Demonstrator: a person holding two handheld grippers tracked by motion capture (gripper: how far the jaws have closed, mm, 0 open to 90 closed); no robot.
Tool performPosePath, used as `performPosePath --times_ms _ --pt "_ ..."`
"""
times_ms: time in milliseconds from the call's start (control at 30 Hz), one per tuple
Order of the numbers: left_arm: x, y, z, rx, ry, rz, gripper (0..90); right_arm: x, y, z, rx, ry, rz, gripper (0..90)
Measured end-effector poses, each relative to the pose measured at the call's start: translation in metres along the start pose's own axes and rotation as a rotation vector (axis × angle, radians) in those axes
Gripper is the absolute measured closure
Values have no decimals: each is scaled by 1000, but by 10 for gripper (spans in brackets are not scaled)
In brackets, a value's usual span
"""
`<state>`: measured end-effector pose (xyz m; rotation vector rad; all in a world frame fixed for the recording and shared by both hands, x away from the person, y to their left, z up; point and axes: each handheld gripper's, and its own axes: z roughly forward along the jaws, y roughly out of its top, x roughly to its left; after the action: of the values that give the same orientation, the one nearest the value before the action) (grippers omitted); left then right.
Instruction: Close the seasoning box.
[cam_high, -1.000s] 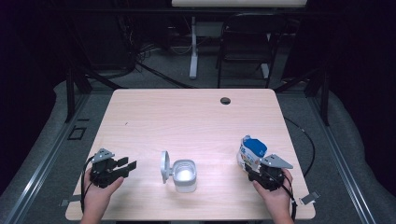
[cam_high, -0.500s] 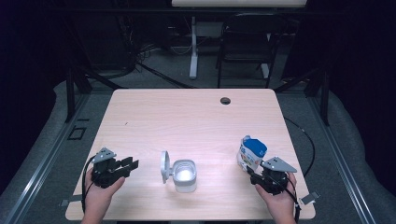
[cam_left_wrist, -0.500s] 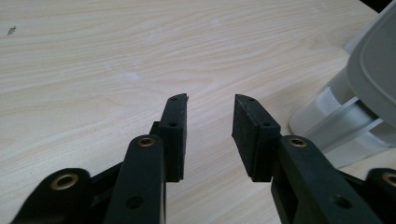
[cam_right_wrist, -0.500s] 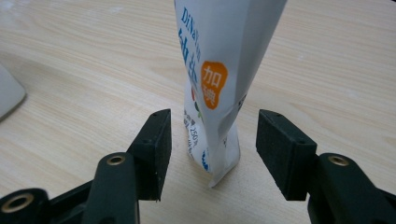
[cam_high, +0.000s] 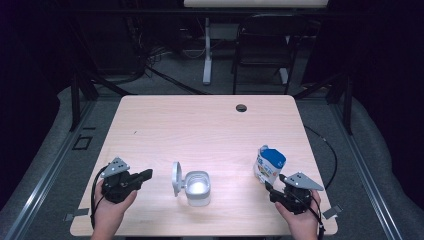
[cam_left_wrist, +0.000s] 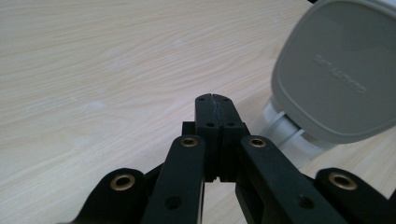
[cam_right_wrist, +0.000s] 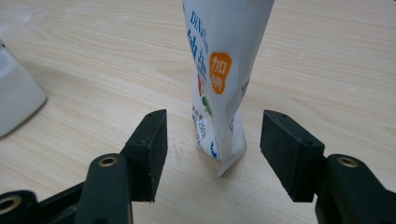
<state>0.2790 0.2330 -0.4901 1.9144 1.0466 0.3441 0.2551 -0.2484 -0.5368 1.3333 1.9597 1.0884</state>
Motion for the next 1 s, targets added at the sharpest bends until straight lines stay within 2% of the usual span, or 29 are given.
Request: performPosePath --times_ms 67,200,233,267,300,333,400,500,700,1000 --pt "-5 2 1 1 -12 18 900 0 -2 1 -10 10 20 411" --pt "-10 3 3 8 -22 32 900 0 -4 2 -7 16 19 410" --pt "-13 3 4 11 -40 30 900 2 -4 3 0 16 -8 411" --pt "-13 3 4 11 -40 30 900 2 -4 3 0 16 -8 411" --pt "-16 4 5 8 -65 24 900 5 -5 3 -1 13 -28 413" --pt "-18 4 5 9 -74 31 900 6 -5 3 -1 6 -35 417" --pt "-21 4 6 6 -73 35 900 8 -5 3 -1 0 -38 423" --pt "-30 7 7 11 -81 63 900 8 -5 5 2 0 -26 426" --pt "-34 6 10 15 -86 73 900 6 -6 6 25 -4 -15 427" --pt "-40 8 12 19 -98 92 900 3 -7 6 21 -4 12 428"
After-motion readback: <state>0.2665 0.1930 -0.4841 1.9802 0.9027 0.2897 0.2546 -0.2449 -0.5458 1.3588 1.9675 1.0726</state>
